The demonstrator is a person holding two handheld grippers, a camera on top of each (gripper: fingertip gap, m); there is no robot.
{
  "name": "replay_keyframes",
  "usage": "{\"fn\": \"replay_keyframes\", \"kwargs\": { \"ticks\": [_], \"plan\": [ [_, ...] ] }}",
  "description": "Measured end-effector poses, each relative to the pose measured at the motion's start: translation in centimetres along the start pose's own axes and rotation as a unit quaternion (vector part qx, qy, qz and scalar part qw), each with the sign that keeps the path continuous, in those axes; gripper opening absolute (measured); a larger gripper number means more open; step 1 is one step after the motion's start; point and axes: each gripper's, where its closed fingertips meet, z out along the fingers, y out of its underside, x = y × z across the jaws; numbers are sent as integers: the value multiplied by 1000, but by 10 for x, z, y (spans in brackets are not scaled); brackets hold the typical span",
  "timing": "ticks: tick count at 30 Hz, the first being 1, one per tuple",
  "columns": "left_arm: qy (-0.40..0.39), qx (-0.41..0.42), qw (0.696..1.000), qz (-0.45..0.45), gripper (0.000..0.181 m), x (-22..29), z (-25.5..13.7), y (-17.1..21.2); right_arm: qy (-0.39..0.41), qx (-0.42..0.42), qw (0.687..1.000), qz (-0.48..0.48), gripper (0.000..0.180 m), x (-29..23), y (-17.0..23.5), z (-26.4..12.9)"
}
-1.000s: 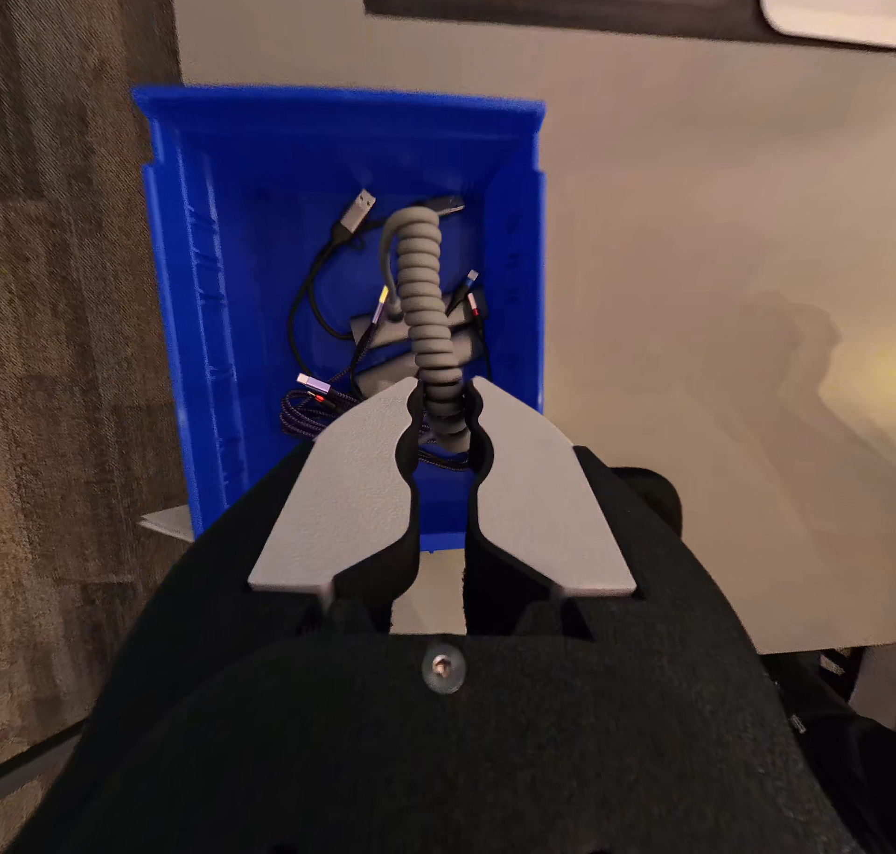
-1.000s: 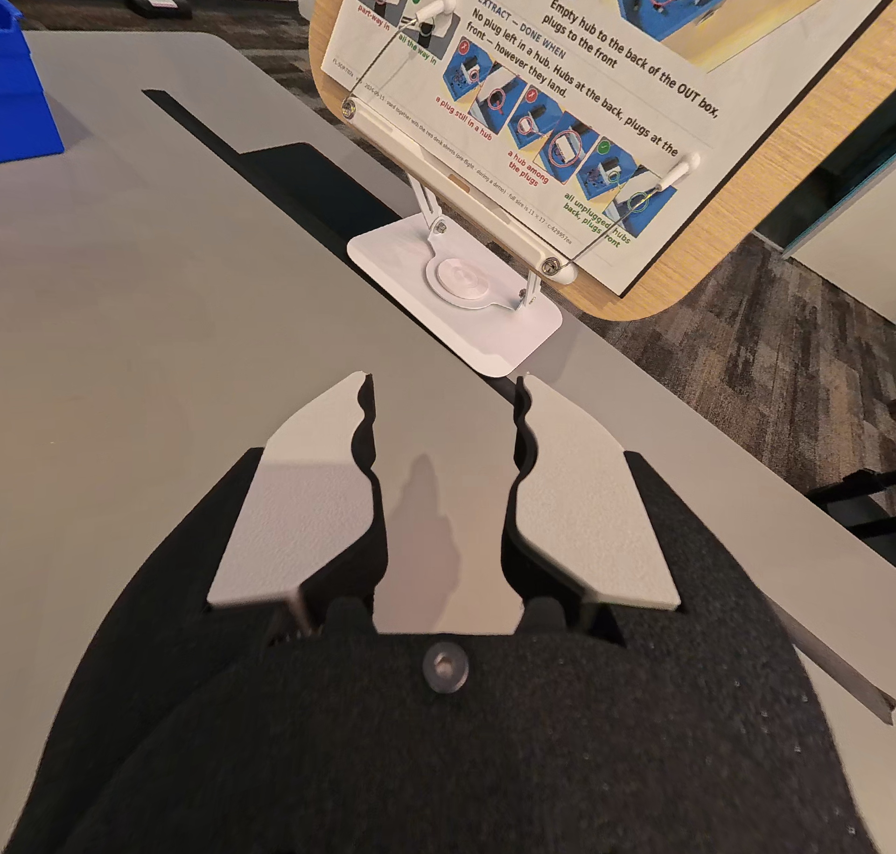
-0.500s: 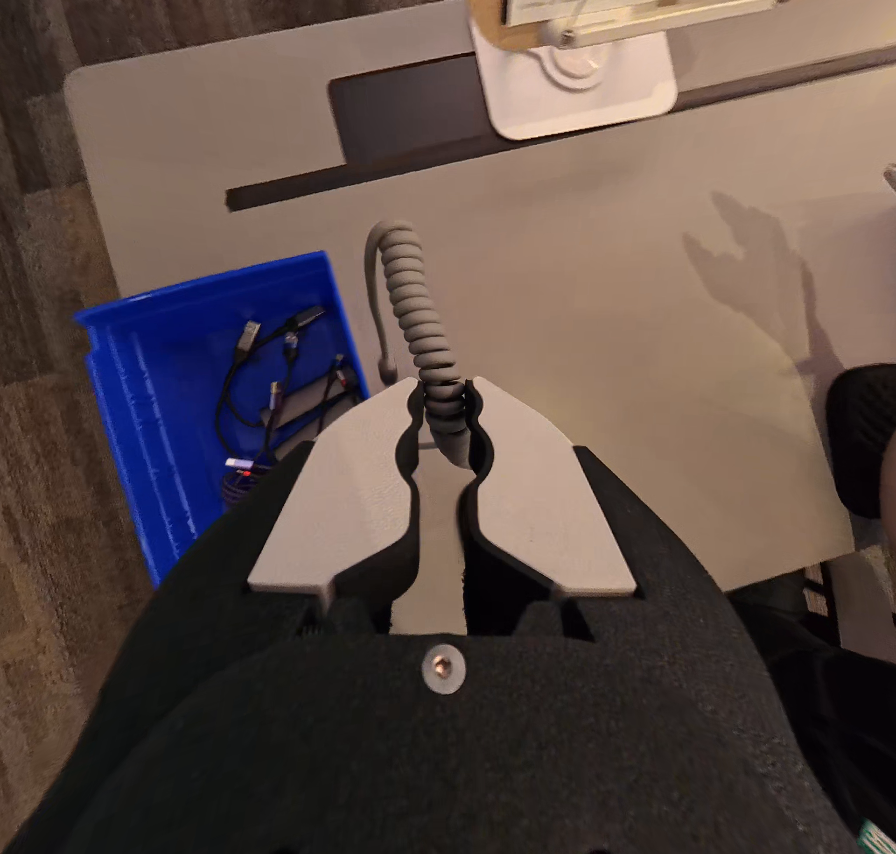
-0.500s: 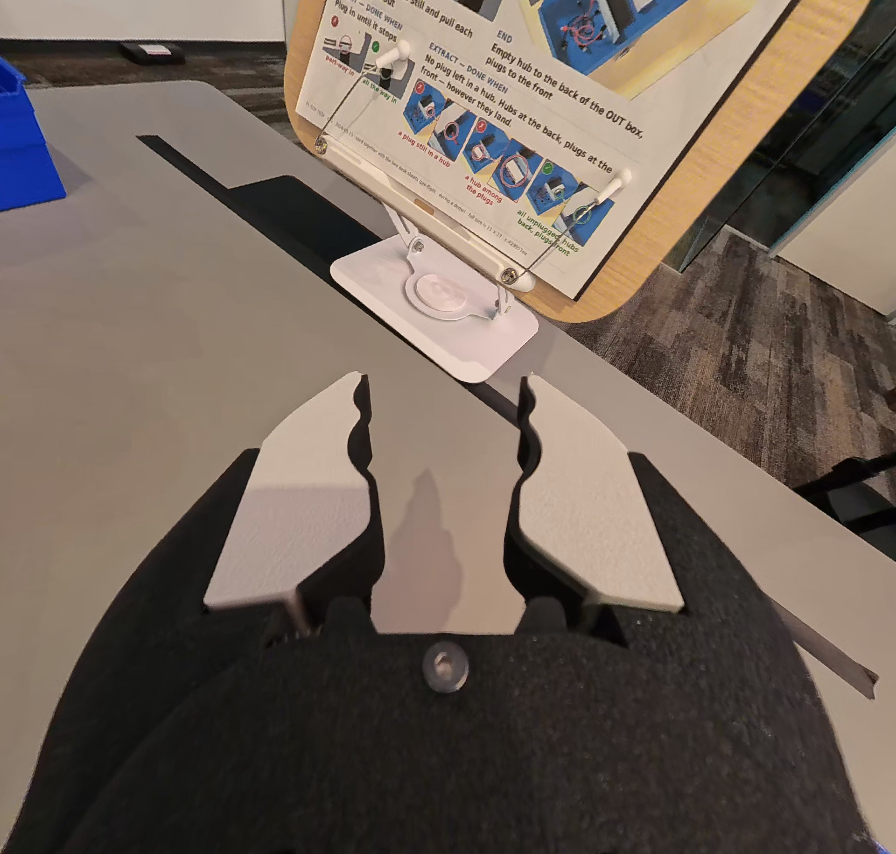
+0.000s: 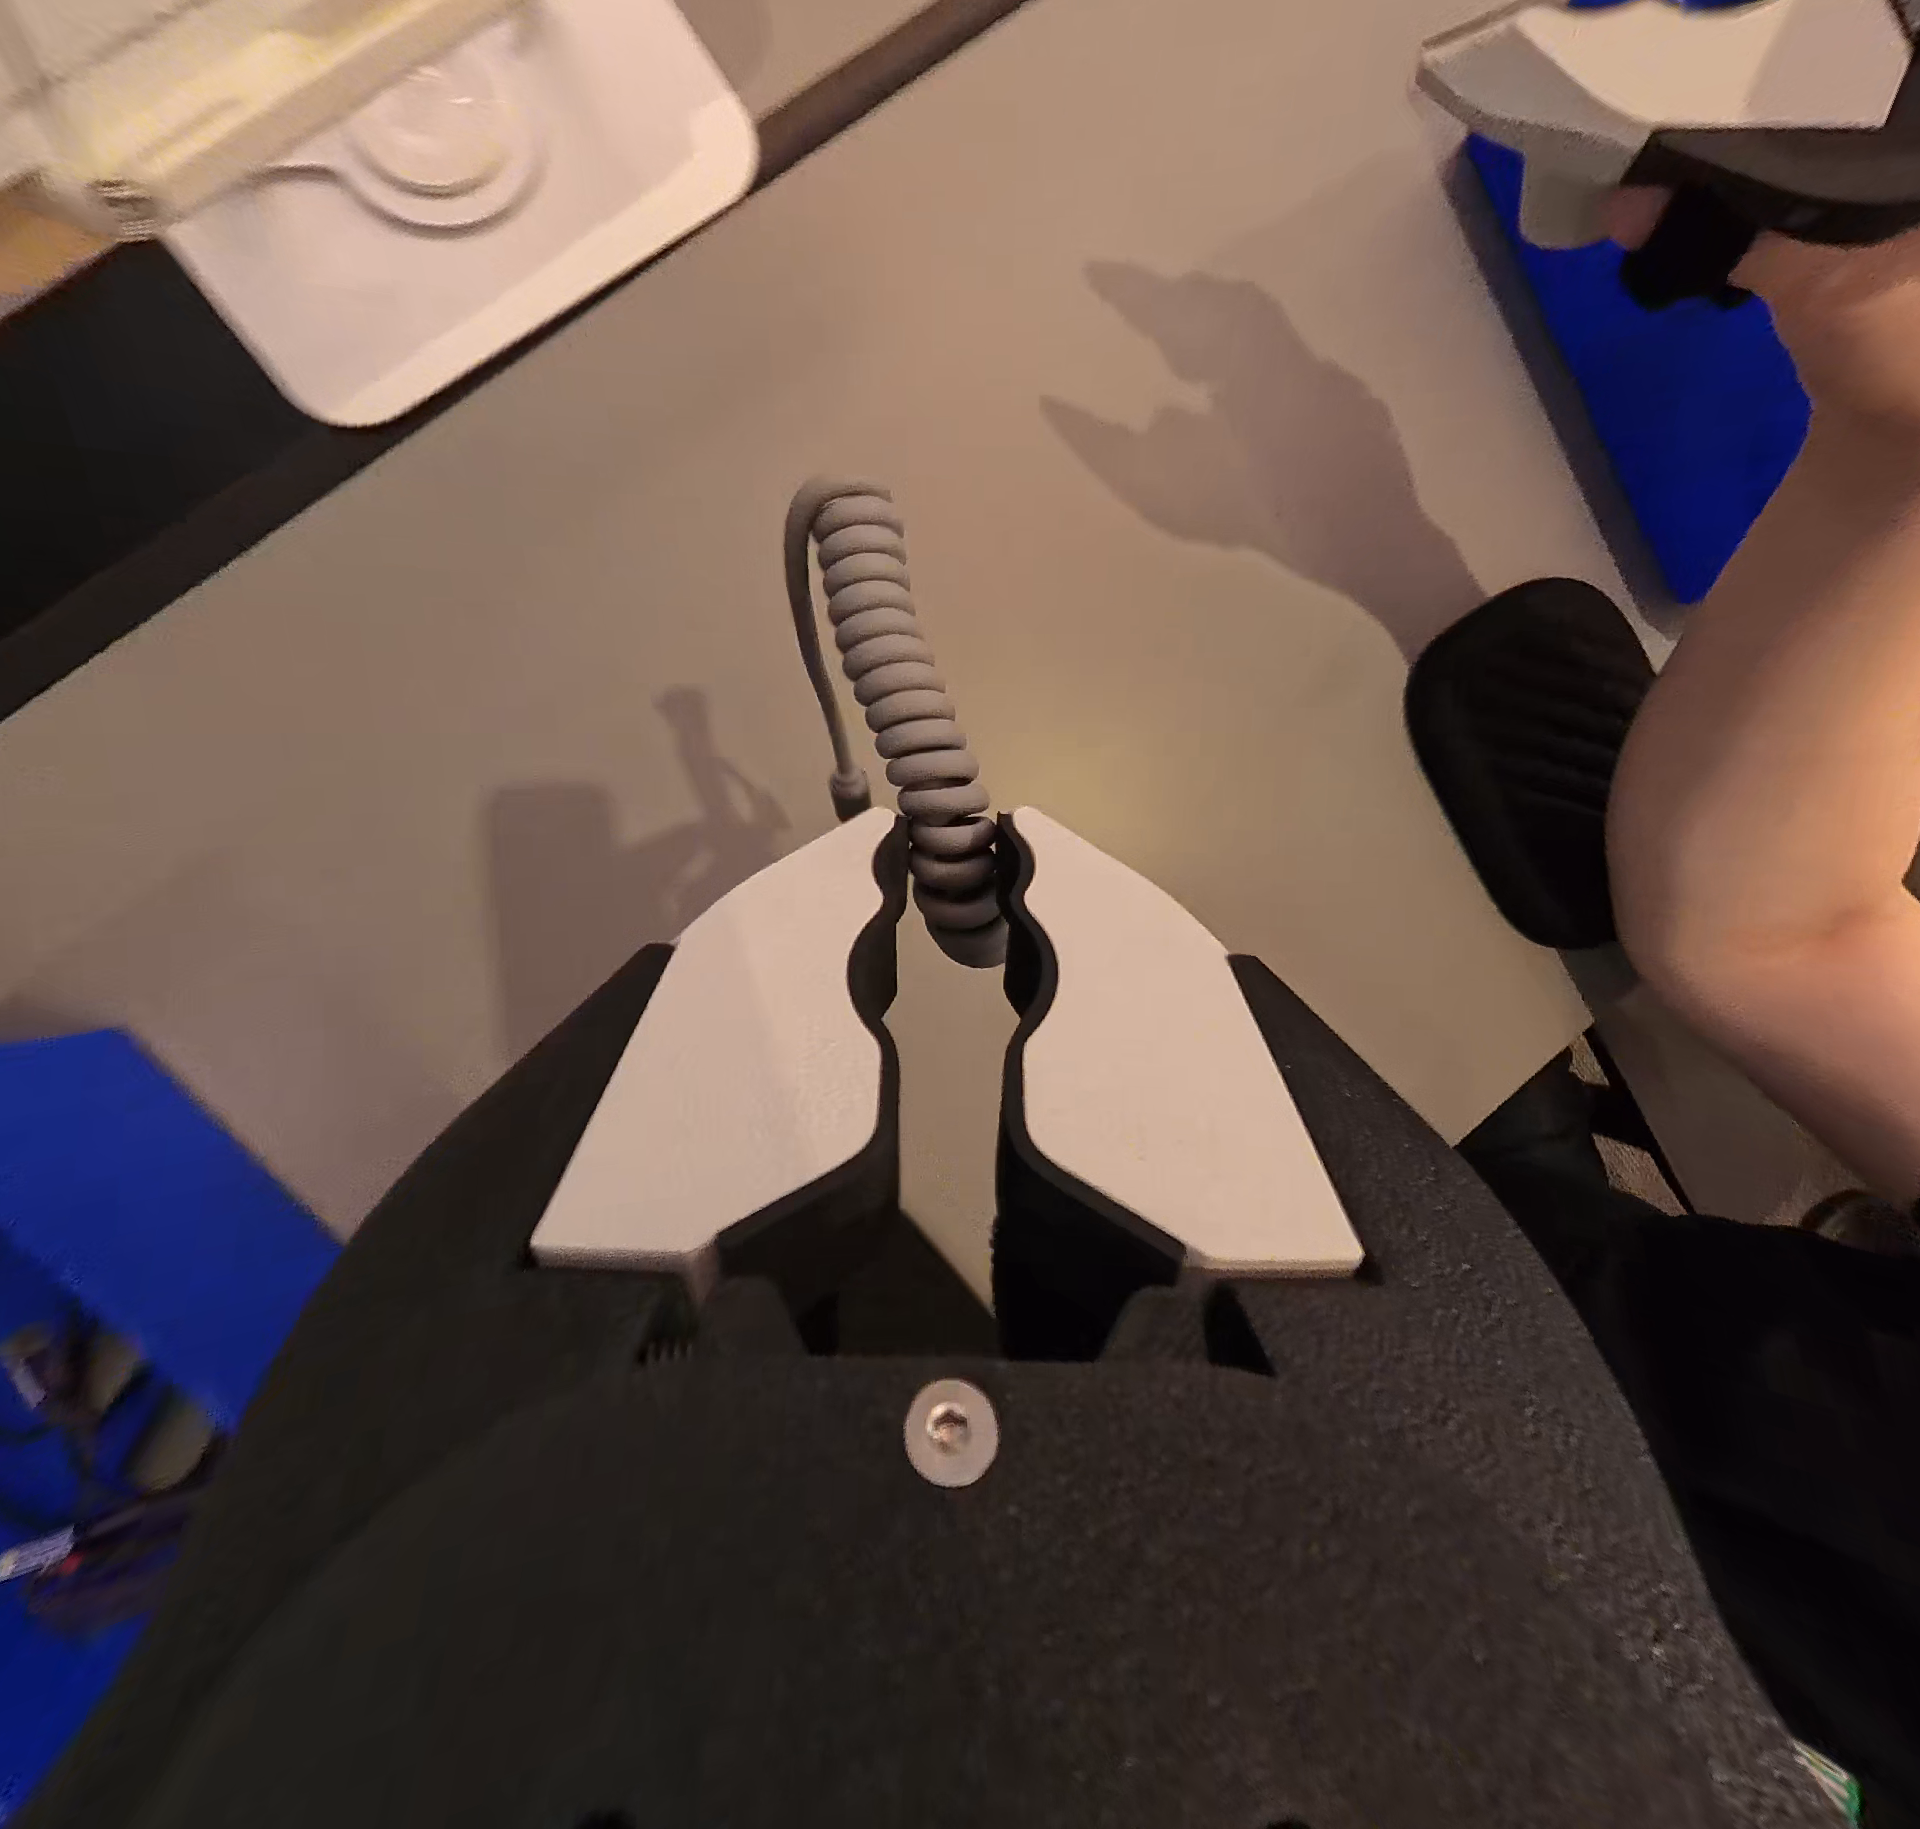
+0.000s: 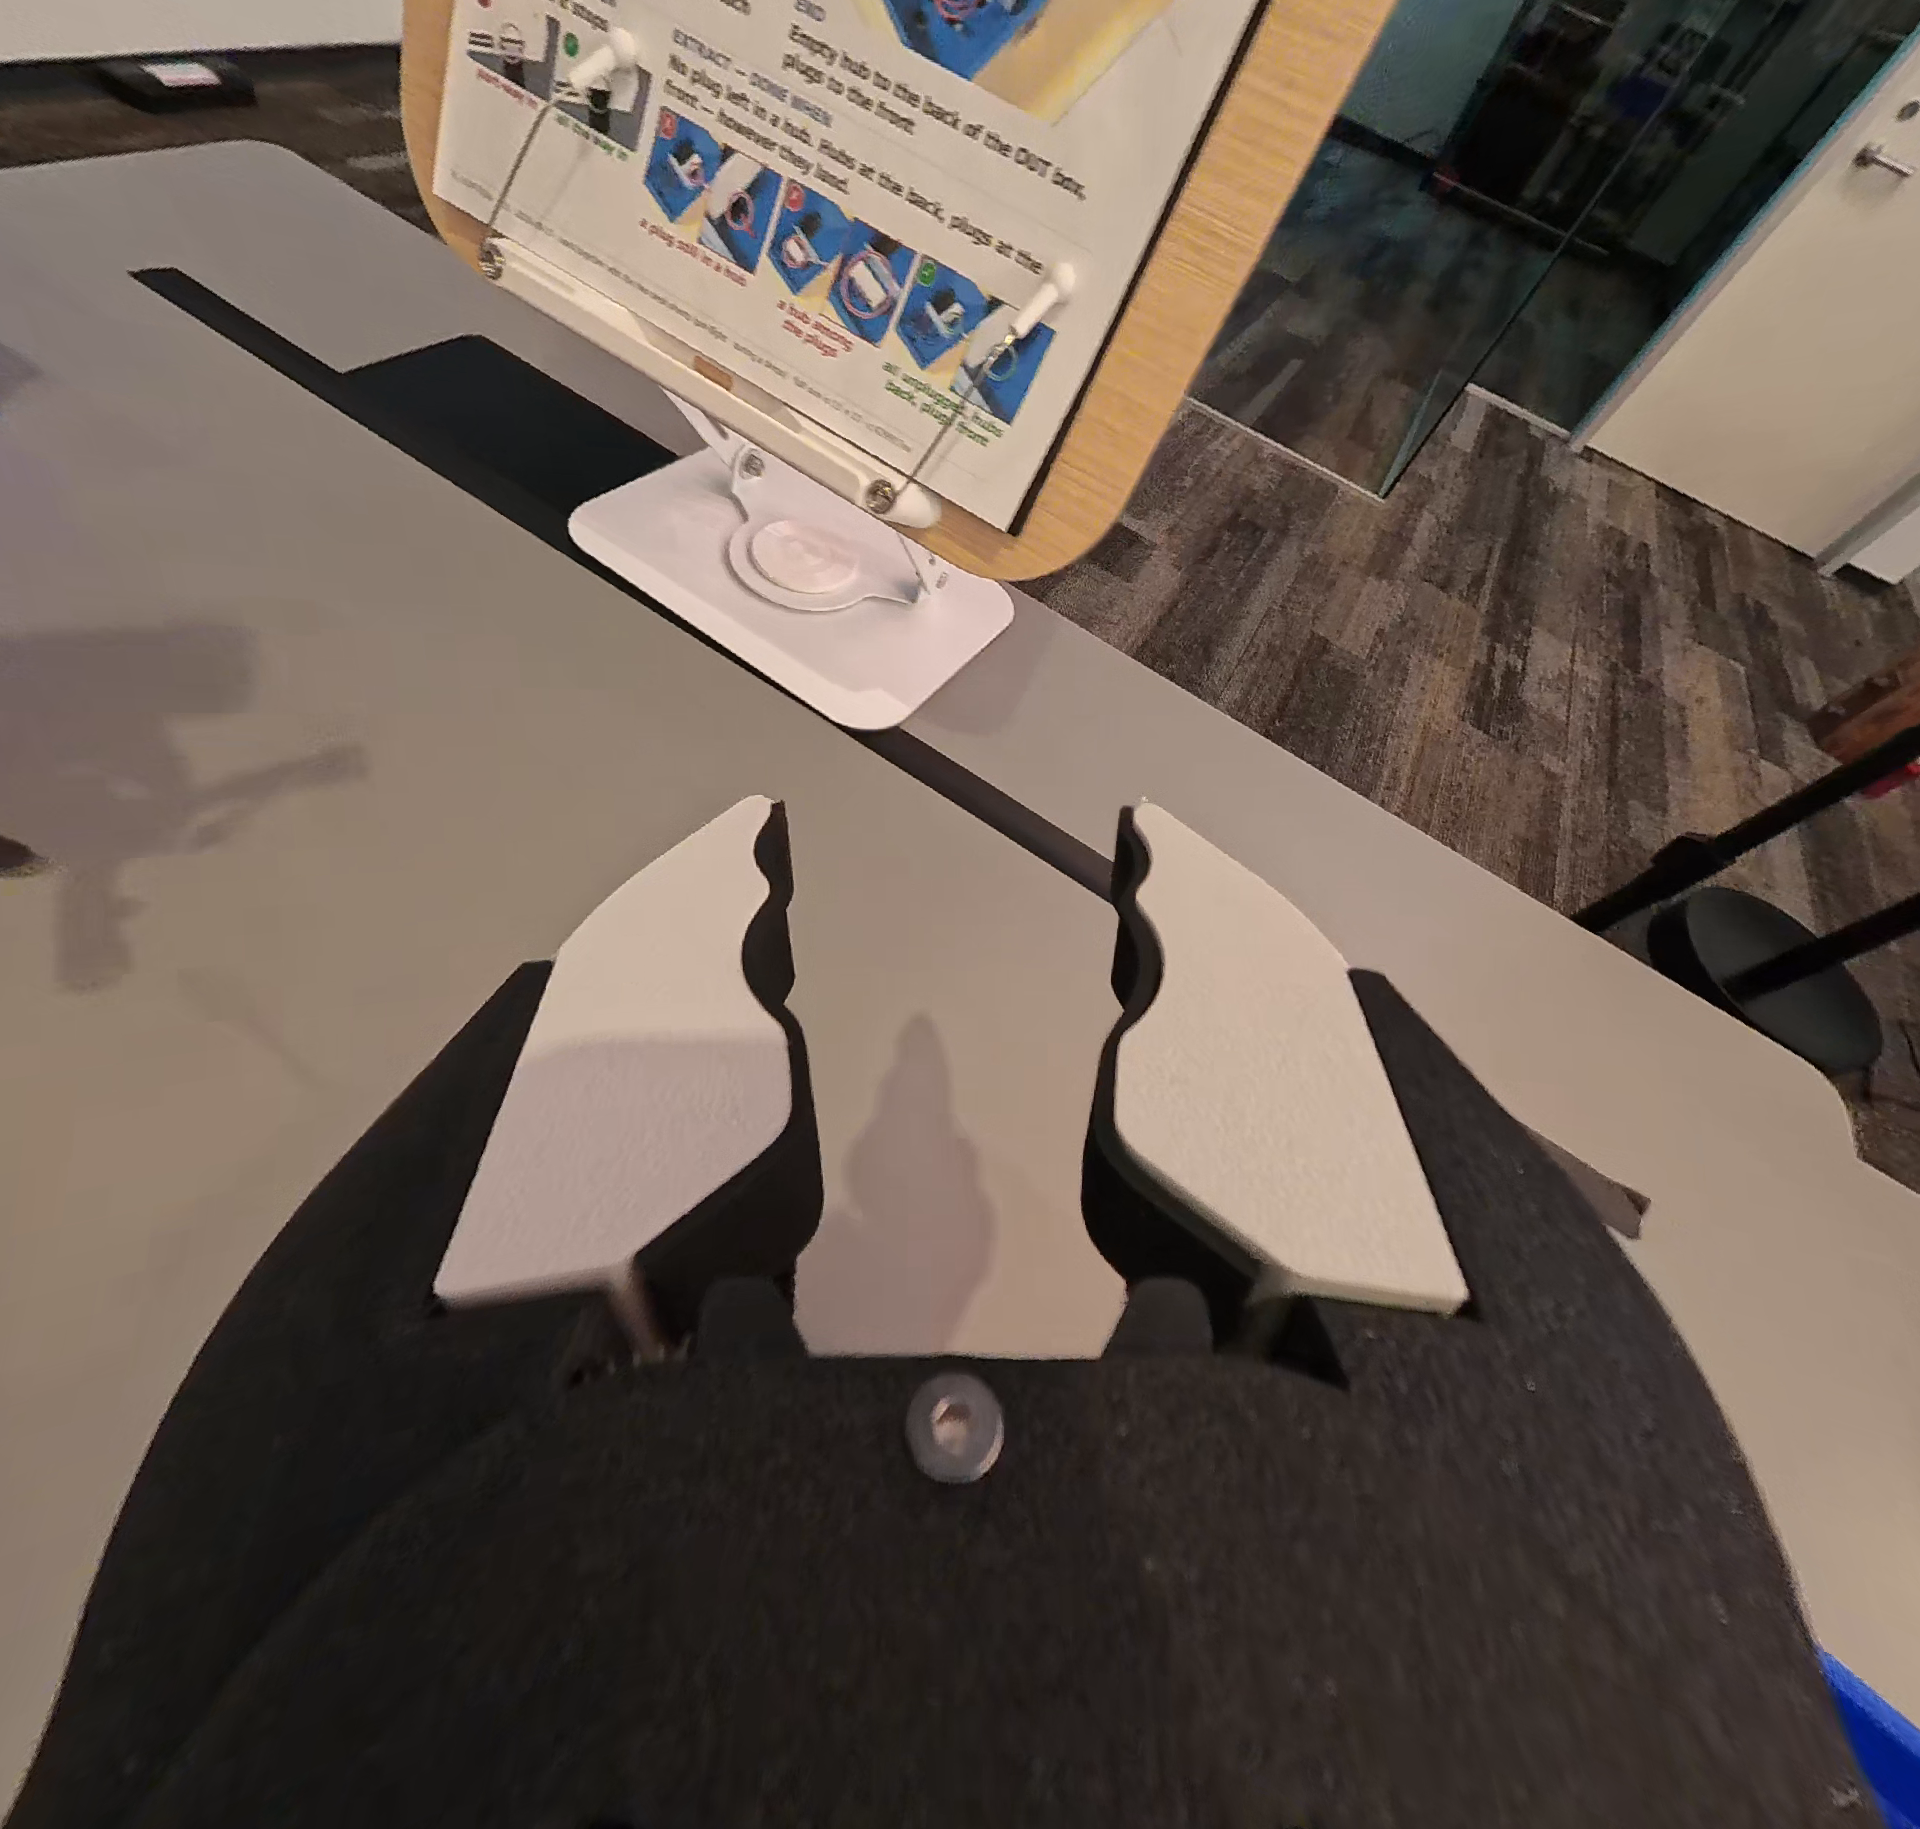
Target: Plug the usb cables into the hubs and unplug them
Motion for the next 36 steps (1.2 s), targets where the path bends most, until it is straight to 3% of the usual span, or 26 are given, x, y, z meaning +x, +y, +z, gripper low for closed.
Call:
{"fn": "replay_keyframes", "kwargs": {
  "ticks": [9,18,36],
  "plan": [
    [14,-68,996,48,15,51,106,3,8,-2,1000,20,59,21,10,-11],
    [22,-116,992,35,15,74,188,14,8,-10,1000,18,59,23,15,-10],
    [14,-128,992,7,16,65,237,20,-1,-24,999,24,59,24,24,-2]
  ]
}}
